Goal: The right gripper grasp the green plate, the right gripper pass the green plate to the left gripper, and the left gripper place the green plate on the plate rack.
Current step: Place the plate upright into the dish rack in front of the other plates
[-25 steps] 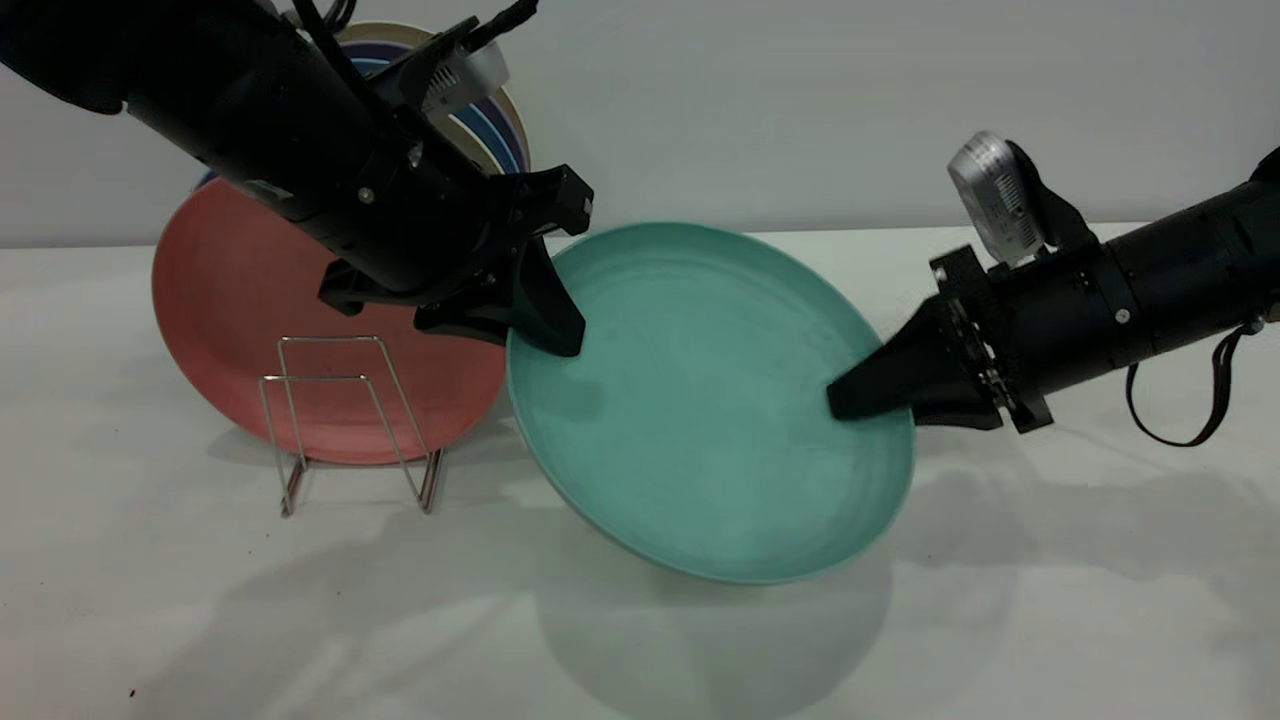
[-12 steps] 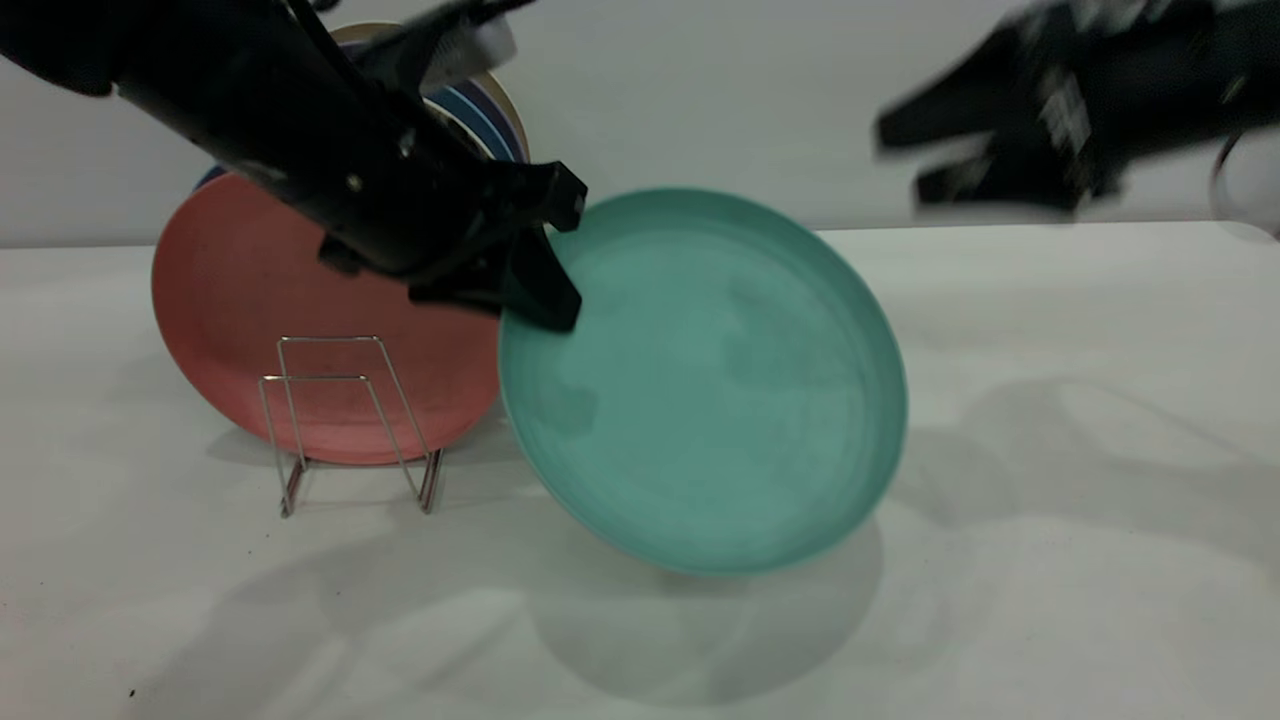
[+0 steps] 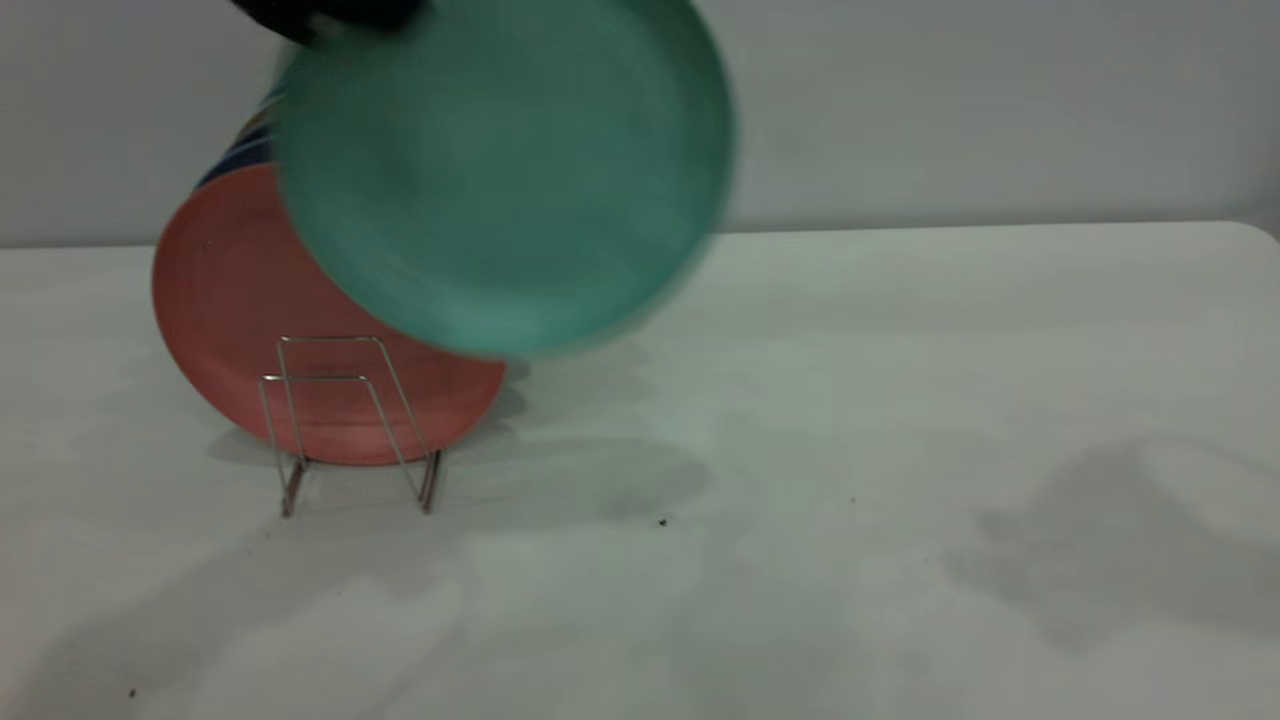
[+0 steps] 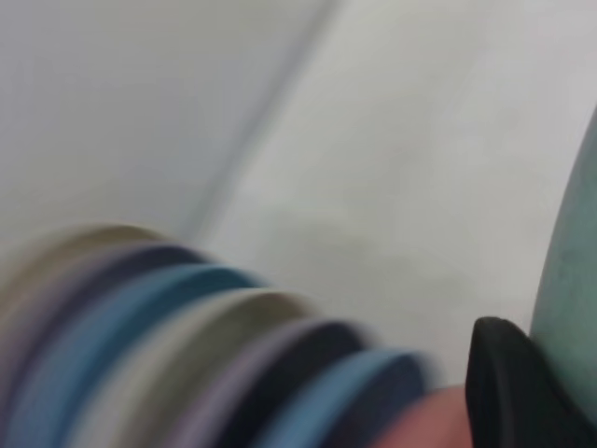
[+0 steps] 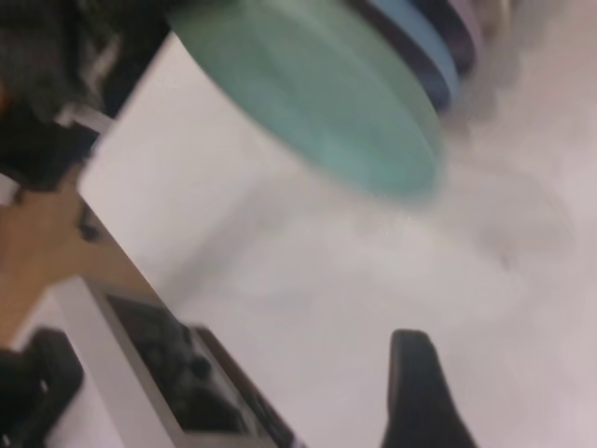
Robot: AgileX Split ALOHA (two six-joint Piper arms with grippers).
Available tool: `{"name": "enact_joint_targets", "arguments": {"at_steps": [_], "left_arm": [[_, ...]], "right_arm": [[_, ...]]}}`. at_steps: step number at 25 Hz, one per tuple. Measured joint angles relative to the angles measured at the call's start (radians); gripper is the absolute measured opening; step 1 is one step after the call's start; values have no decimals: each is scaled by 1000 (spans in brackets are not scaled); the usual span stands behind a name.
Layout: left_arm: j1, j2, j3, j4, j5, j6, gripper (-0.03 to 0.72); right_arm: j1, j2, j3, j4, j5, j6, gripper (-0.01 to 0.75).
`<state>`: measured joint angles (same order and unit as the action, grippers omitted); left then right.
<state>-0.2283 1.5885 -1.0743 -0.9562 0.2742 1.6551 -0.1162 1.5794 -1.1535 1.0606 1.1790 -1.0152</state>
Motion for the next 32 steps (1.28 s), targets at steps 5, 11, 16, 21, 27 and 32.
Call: {"name": "enact_joint_targets", "arguments": {"at_steps": [5, 11, 16, 21, 27, 32], "left_arm": [[133, -84, 0, 7, 70, 254, 47], [242, -99, 0, 59, 134, 446, 47], [245, -99, 0, 170, 147, 446, 47], [245, -82, 0, 194, 147, 446, 47], [245, -40, 0, 215, 147, 446, 49], [238, -22, 0, 217, 131, 446, 49]], "right_arm": [[-1, -185, 74, -125, 14, 113, 437], [-1, -420, 233, -215, 26, 204, 428], [-1, -621, 384, -341, 33, 324, 428], [-1, -828, 494, -498, 32, 441, 428], [-1, -1040, 586, -633, 31, 556, 428], [-1, -1157, 634, -656, 16, 591, 428]]}}
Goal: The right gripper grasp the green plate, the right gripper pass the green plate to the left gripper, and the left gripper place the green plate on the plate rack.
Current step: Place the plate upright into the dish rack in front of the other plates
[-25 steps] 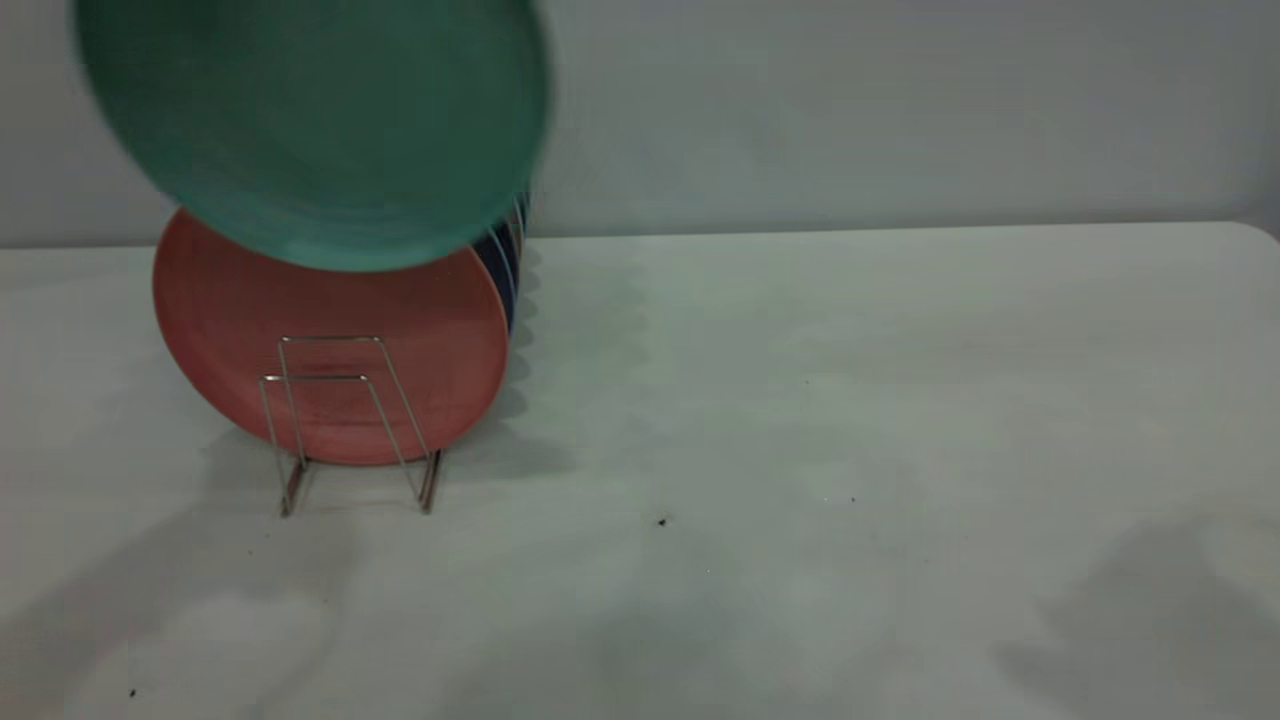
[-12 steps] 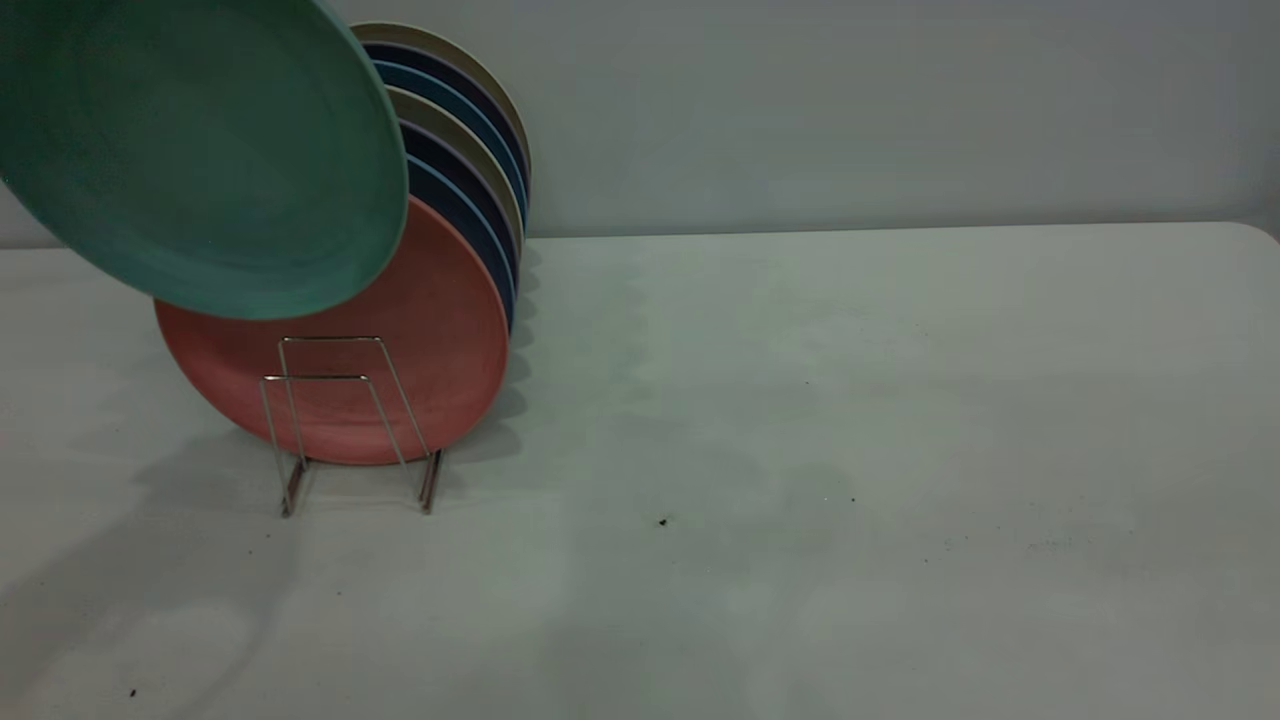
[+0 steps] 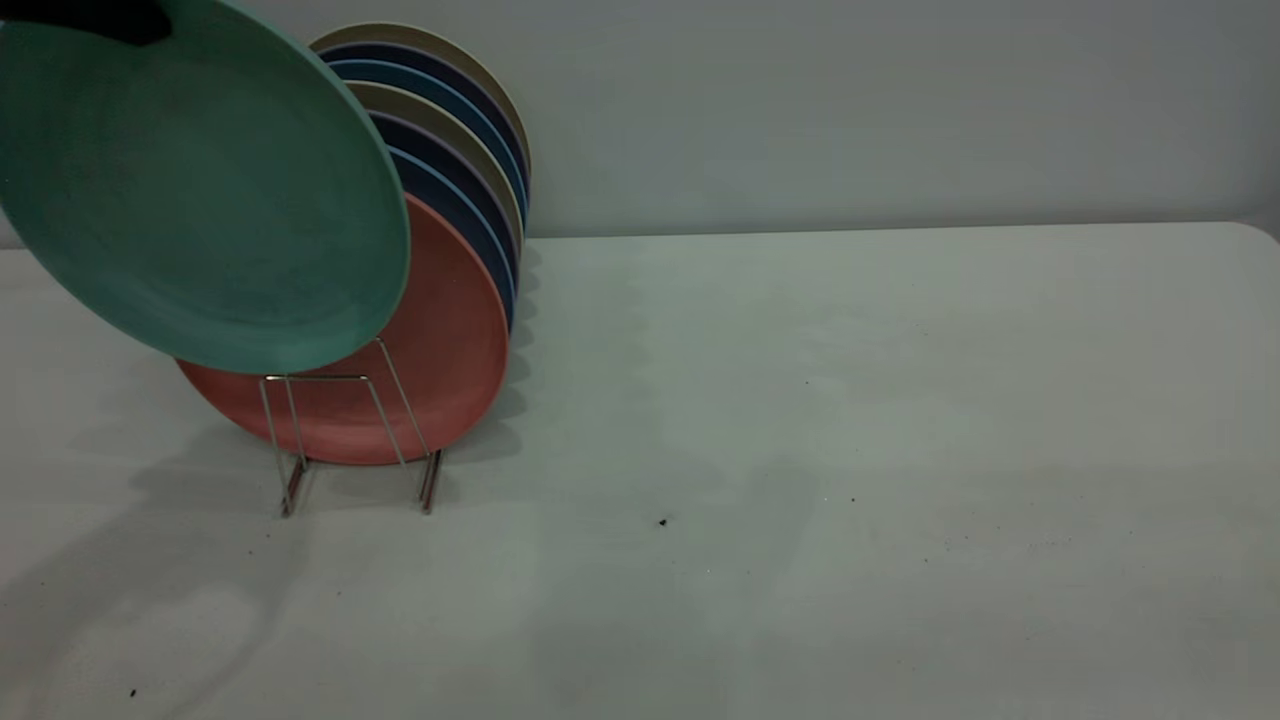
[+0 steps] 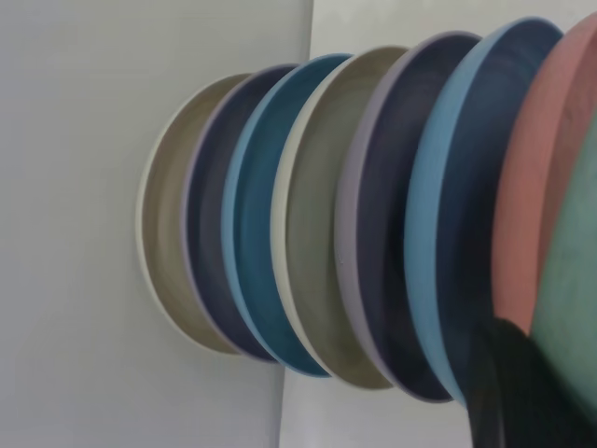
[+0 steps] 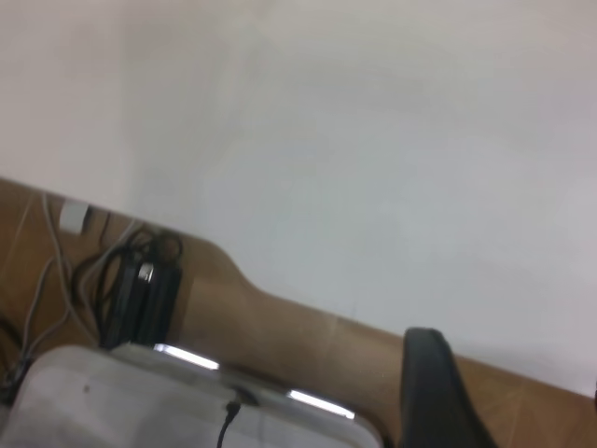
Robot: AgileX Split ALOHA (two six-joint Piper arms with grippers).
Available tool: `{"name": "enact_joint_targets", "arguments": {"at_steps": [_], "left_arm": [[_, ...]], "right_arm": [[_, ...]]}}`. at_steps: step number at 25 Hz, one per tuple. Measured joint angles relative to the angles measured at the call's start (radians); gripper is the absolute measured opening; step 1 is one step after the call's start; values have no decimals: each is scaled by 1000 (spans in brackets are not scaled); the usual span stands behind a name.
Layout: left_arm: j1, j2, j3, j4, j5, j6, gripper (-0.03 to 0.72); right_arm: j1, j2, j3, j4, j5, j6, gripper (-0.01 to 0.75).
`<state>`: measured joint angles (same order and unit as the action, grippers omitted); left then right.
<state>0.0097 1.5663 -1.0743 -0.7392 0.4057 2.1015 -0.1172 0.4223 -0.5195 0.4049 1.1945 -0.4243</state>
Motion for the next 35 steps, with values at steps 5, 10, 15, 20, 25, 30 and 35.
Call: {"name": "enact_joint_targets", "arguments": {"at_steps": [5, 10, 15, 20, 25, 30, 35], "left_arm": [[-37, 11, 0, 0, -42, 0, 49], [-57, 17, 0, 27, -65, 0, 51], [-58, 31, 7, 35, -67, 0, 52], [-58, 48, 9, 35, -63, 0, 53], [-58, 67, 9, 33, -59, 0, 59], [-58, 78, 9, 33, -42, -42, 113], [-58, 78, 9, 34, -24, -100, 270]], "right_arm": [[0, -27, 16, -4, -12, 4, 428], [0, -27, 16, -4, -35, 4, 428], [0, -27, 16, -7, -41, 4, 428], [0, -27, 16, -8, -48, 4, 428], [0, -27, 16, -16, -48, 4, 428], [0, -27, 16, -32, -48, 4, 428], [0, -27, 17, -33, -48, 4, 428]]}}
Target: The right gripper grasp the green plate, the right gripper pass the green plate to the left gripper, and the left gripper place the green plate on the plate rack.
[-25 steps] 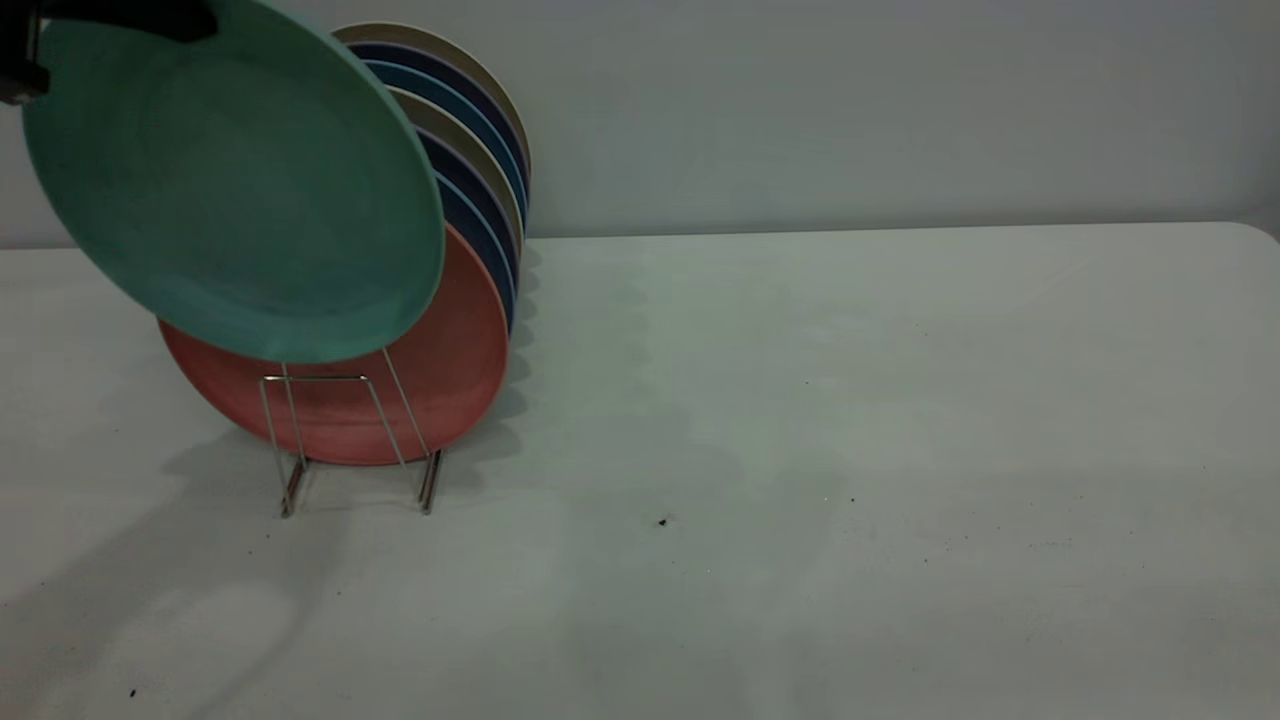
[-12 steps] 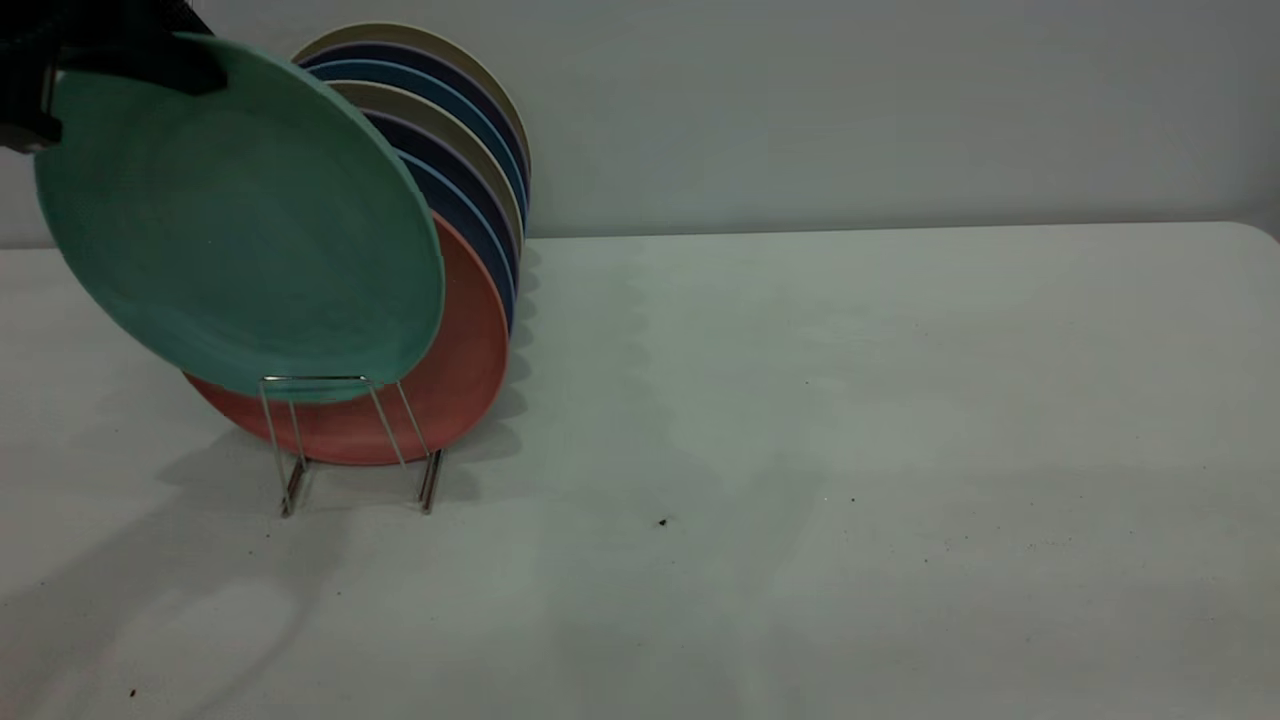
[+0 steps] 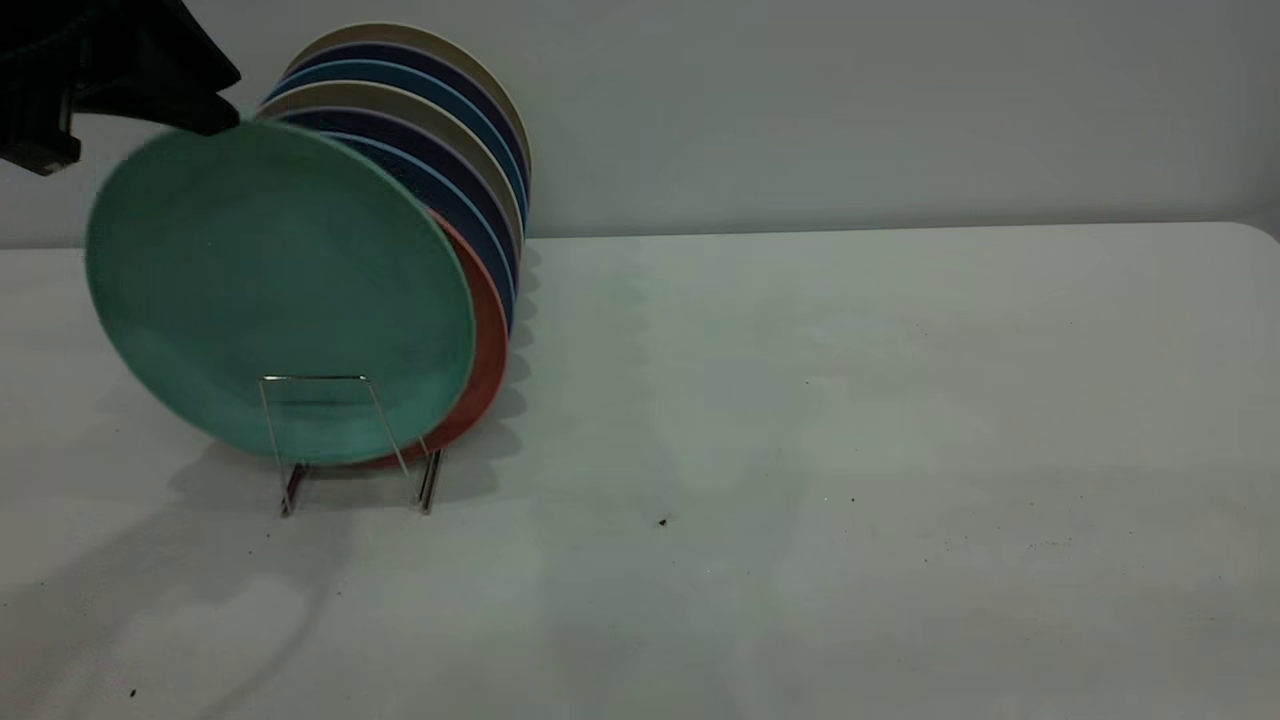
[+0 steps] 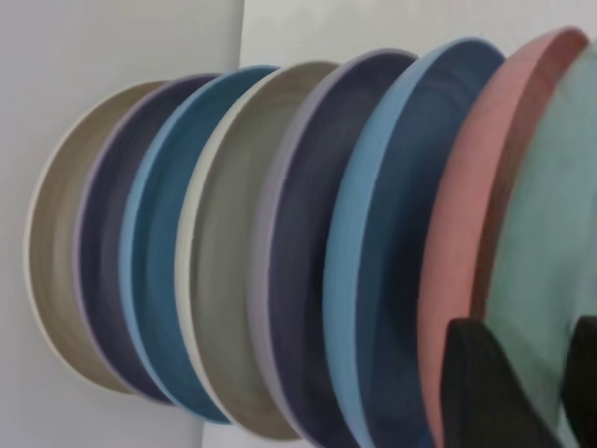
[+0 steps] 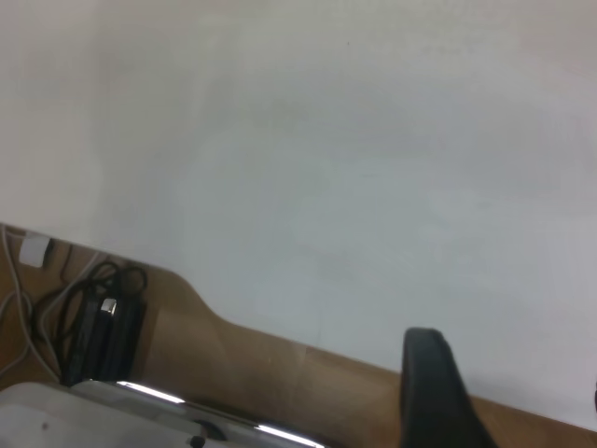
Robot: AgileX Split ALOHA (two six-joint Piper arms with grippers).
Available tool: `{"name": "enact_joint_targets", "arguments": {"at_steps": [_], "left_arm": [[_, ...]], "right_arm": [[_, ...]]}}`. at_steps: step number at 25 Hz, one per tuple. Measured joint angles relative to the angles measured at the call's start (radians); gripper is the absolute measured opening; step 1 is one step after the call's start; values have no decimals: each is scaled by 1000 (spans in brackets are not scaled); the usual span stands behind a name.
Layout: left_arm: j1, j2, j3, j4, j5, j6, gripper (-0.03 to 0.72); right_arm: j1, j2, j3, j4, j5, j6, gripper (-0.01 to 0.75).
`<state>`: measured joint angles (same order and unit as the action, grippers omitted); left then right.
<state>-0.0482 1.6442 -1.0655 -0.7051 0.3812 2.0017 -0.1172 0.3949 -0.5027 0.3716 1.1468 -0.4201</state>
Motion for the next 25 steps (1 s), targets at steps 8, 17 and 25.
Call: {"name": "enact_joint_targets", "arguments": {"at_steps": [8, 17, 25], "left_arm": [[0, -4, 0, 0, 20, -22, 387], [0, -179, 1, 10, 97, -376, 391], [0, -464, 1, 175, 355, -970, 391]], "right_arm": [[0, 0, 0, -4, 2, 0, 428], [58, -9, 0, -128, 33, 59, 428], [127, -143, 18, -239, -12, 154, 428]]}}
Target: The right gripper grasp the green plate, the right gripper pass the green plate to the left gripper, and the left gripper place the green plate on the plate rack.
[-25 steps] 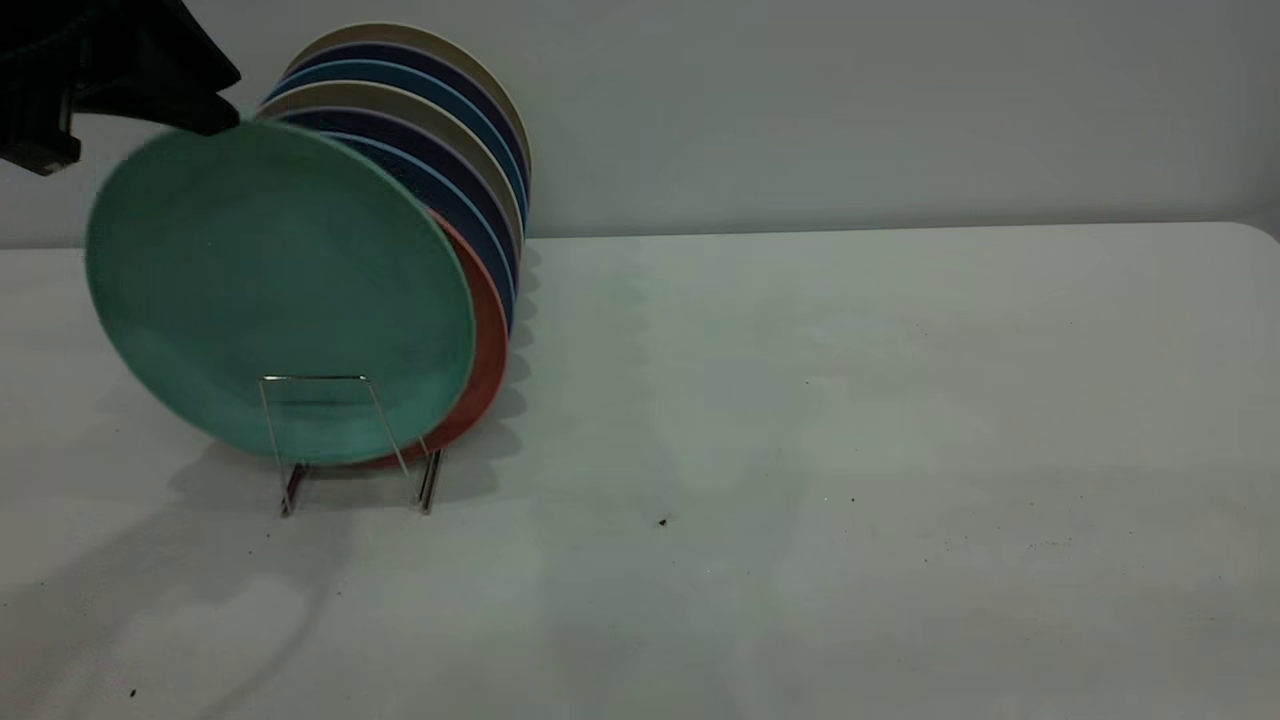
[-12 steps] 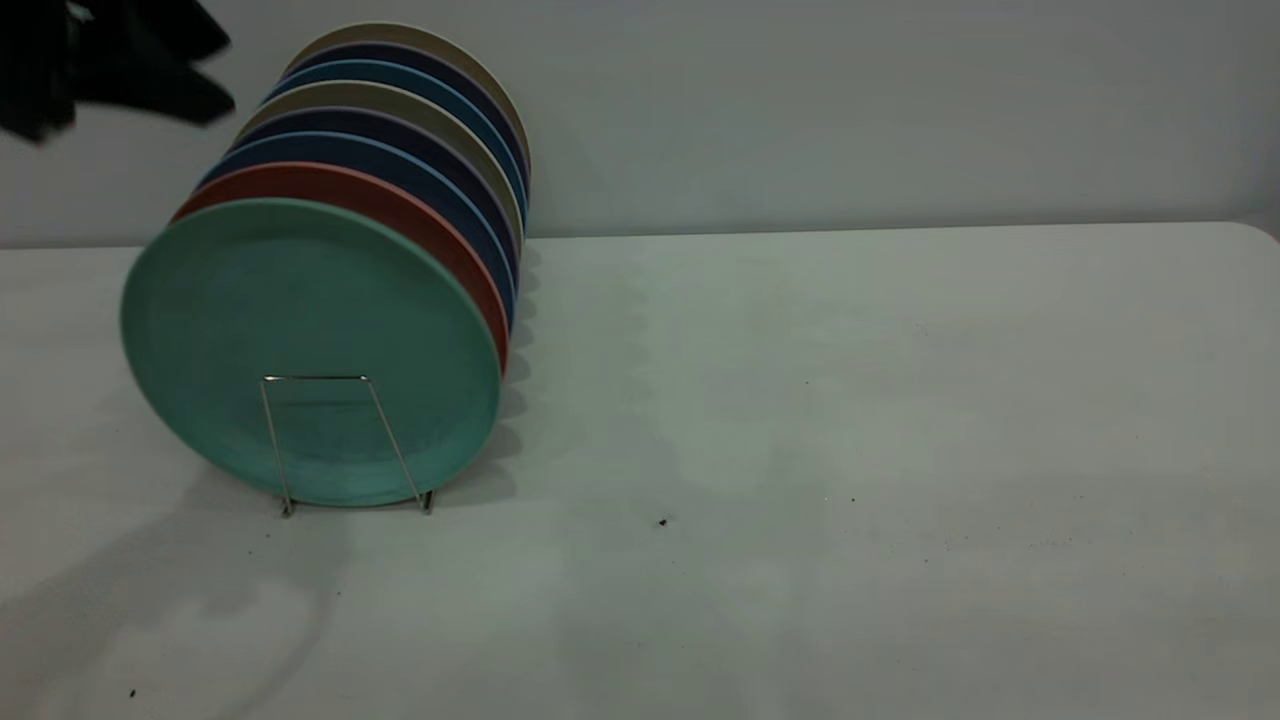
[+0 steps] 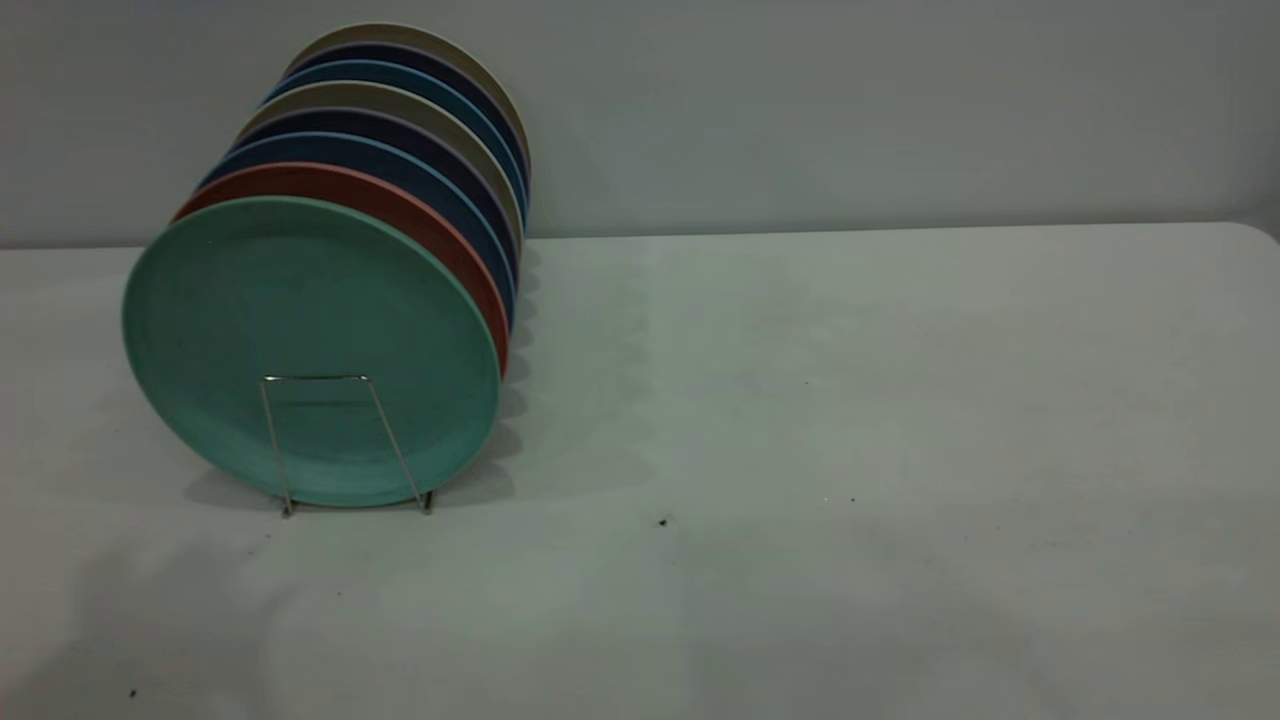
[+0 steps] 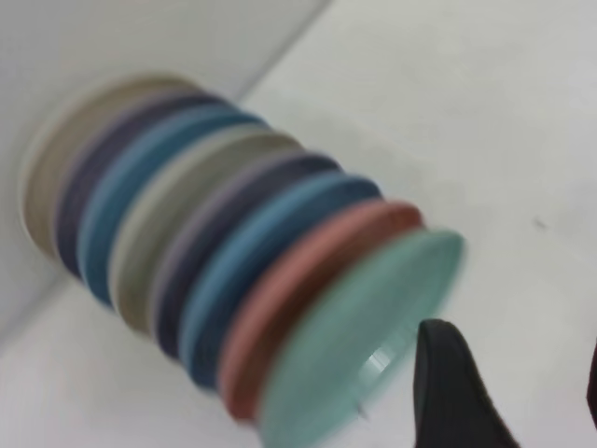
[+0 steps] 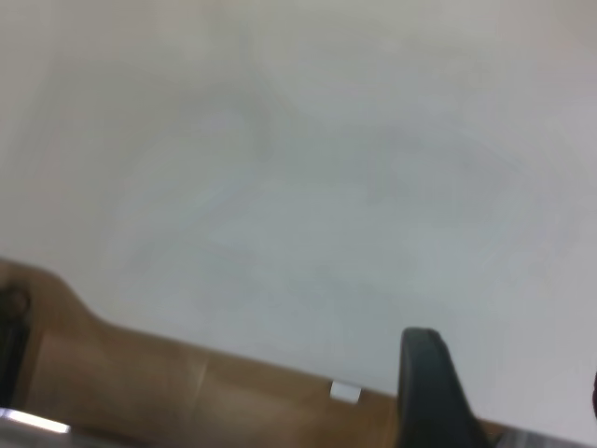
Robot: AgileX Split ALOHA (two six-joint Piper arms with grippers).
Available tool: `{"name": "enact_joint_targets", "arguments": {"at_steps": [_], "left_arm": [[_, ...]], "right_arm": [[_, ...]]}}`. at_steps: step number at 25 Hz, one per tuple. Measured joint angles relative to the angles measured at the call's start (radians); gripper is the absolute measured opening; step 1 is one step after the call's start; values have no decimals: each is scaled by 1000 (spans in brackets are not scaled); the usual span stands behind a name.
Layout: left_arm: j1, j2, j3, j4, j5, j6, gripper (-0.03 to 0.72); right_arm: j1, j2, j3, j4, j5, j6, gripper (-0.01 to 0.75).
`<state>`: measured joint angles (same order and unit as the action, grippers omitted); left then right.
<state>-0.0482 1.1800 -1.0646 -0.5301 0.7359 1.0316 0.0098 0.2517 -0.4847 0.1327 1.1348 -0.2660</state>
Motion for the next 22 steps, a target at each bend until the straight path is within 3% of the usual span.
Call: {"name": "enact_joint_targets", "arguments": {"at_steps": [5, 10, 14, 22], "left_arm": [[0, -151, 0, 184, 210, -384, 391], [0, -278, 0, 319, 409, -675, 391], [0, -374, 1, 359, 431, -775, 391], [0, -575, 52, 362, 431, -827, 391]], "right_arm": [[10, -46, 3, -33, -3, 57, 428], [109, -66, 3, -127, -9, 159, 428], [170, -144, 3, -169, -10, 203, 428], [180, -269, 4, -176, -3, 212, 428]]}}
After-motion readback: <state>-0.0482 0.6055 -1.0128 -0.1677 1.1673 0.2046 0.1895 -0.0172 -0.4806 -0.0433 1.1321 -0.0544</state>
